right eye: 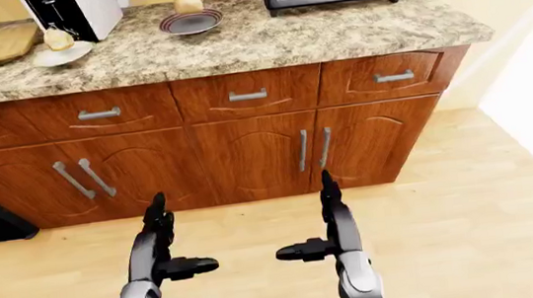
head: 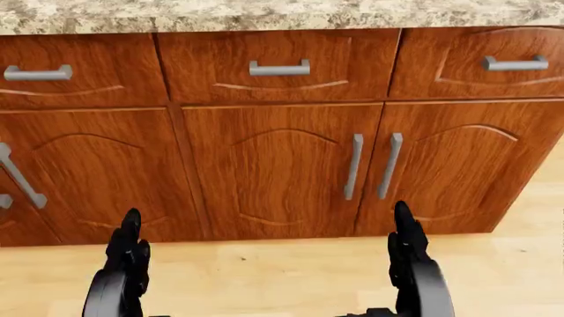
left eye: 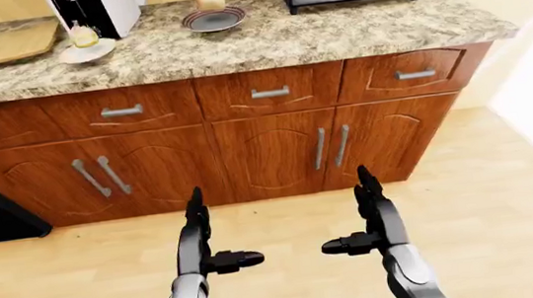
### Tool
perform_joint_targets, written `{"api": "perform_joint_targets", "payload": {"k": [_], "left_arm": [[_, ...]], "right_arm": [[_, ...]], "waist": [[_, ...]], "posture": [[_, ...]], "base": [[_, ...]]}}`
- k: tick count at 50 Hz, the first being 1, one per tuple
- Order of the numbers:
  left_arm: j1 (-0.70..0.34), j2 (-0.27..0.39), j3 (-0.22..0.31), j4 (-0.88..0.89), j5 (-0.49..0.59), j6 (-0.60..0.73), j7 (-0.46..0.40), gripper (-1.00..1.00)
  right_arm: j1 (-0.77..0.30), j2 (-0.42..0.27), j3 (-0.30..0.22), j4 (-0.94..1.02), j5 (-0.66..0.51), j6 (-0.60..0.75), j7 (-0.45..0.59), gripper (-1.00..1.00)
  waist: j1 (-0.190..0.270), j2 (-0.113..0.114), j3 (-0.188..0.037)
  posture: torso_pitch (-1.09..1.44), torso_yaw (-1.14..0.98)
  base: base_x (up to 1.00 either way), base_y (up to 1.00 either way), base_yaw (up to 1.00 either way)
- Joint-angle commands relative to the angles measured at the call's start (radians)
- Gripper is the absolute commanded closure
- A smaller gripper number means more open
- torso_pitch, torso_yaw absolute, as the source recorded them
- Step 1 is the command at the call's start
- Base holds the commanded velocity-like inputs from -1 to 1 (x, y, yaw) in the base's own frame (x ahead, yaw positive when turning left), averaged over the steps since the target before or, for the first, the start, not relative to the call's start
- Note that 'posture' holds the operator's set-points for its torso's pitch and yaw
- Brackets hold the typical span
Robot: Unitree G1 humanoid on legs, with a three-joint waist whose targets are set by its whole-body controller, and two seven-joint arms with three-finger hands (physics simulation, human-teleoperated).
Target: Place all breads on the cutting board.
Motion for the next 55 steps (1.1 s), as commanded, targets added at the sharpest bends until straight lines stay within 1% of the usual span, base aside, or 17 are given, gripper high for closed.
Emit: {"api": "perform_joint_targets", "payload": {"k": [1, 3, 4, 5, 7, 8, 14, 18, 29, 30, 32, 36, 47, 49, 52, 54, 55], "left_arm": [[-0.012, 0.005, 0.002, -0.130, -0.010, -0.047, -0.008, -1.00], [-0.010, 0.004, 0.001, -0.139, -0.002, -0.048, -0.004, -1.00], [-0.012, 0.002, 0.002, -0.139, -0.003, -0.047, -0.003, -1.00], [-0.008, 0.003, -0.002, -0.143, 0.002, -0.049, -0.007, -1.00], [-0.010, 0.003, 0.001, -0.146, -0.003, -0.044, -0.009, -1.00], [-0.012, 0.003, 0.002, -0.146, -0.005, -0.044, -0.009, -1.00], [-0.040, 0.015, 0.016, -0.201, 0.003, 0.004, -0.005, -1.00], [-0.098, 0.028, 0.036, -0.339, -0.011, 0.165, -0.002, -1.00], [-0.210, 0.054, 0.065, -0.519, -0.034, 0.377, 0.009, -1.00], [-0.219, 0.055, 0.067, -0.521, -0.036, 0.384, 0.011, -1.00], [-0.229, 0.058, 0.068, -0.527, -0.039, 0.393, 0.015, -1.00], [-0.238, 0.062, 0.069, -0.540, -0.041, 0.405, 0.019, -1.00], [-0.258, 0.078, 0.091, -0.547, -0.056, 0.419, 0.024, -1.00], [-0.258, 0.078, 0.087, -0.543, -0.052, 0.417, 0.025, -1.00], [-0.273, 0.081, 0.086, -0.556, -0.049, 0.436, 0.029, -1.00], [-0.278, 0.080, 0.086, -0.554, -0.050, 0.435, 0.032, -1.00], [-0.284, 0.081, 0.088, -0.553, -0.052, 0.439, 0.034, -1.00]], "right_arm": [[-0.040, -0.005, -0.001, -0.095, 0.000, -0.042, -0.003, -1.00], [-0.040, -0.004, 0.001, -0.106, -0.004, -0.034, -0.006, -1.00], [-0.042, -0.004, 0.000, -0.102, -0.004, -0.038, -0.006, -1.00], [-0.043, -0.005, -0.002, -0.098, -0.004, -0.042, -0.007, -1.00], [-0.045, -0.006, -0.005, -0.093, -0.002, -0.047, -0.006, -1.00], [-0.045, -0.006, -0.005, -0.096, -0.002, -0.045, -0.006, -1.00], [-0.072, -0.014, -0.009, -0.129, -0.010, -0.001, -0.006, -1.00], [-0.115, -0.024, -0.017, -0.213, -0.016, 0.104, -0.008, -1.00], [-0.217, -0.055, -0.049, -0.402, 0.013, 0.315, 0.036, -1.00], [-0.229, -0.057, -0.056, -0.414, 0.020, 0.332, 0.034, -1.00], [-0.243, -0.062, -0.060, -0.435, 0.030, 0.358, 0.034, -1.00], [-0.256, -0.064, -0.061, -0.437, 0.044, 0.358, 0.033, -1.00], [-0.272, -0.065, -0.051, -0.446, 0.044, 0.375, 0.031, -1.00], [-0.271, -0.064, -0.047, -0.449, 0.042, 0.376, 0.032, -1.00], [-0.274, -0.065, -0.039, -0.464, 0.028, 0.389, 0.042, -1.00], [-0.288, -0.066, -0.042, -0.458, 0.022, 0.393, 0.042, -1.00], [-0.292, -0.066, -0.043, -0.455, 0.022, 0.393, 0.043, -1.00]], "waist": [[-0.002, -0.008, -0.001], [0.010, -0.001, -0.063], [0.010, -0.001, -0.052], [0.008, -0.008, -0.018], [0.009, -0.007, -0.069], [0.010, -0.007, -0.075], [0.009, -0.004, -0.080], [0.008, -0.003, -0.088], [0.009, -0.002, -0.095], [0.011, 0.004, -0.108], [0.016, 0.003, -0.088], [0.026, -0.006, -0.070], [0.062, 0.006, -0.058], [0.059, -0.013, -0.052], [0.027, -0.061, -0.043], [0.029, -0.078, -0.035], [0.023, -0.079, -0.046]], "posture": [[0.00, 0.00], [0.00, 0.00], [0.00, 0.00], [0.00, 0.00], [0.00, 0.00], [0.00, 0.00], [0.00, 0.00], [0.00, 0.00], [0.00, 0.00], [0.00, 0.00], [0.00, 0.00], [0.00, 0.00], [0.00, 0.00], [0.00, 0.00], [0.00, 0.00], [0.00, 0.00], [0.00, 0.00]], "base": [[0.00, 0.00, 0.00], [0.00, 0.00, 0.00], [0.00, 0.00, 0.00], [0.00, 0.00, 0.00], [0.00, 0.00, 0.00], [0.00, 0.00, 0.00], [0.00, 0.00, 0.00], [0.00, 0.00, 0.00], [0.00, 0.00, 0.00], [0.00, 0.00, 0.12], [0.00, 0.00, 0.36], [0.00, 0.00, 0.80], [0.00, 0.00, 0.83], [0.00, 0.00, 0.83], [0.01, 0.18, 0.49], [0.15, 0.50, 0.00], [0.24, 0.50, 0.00]]}}
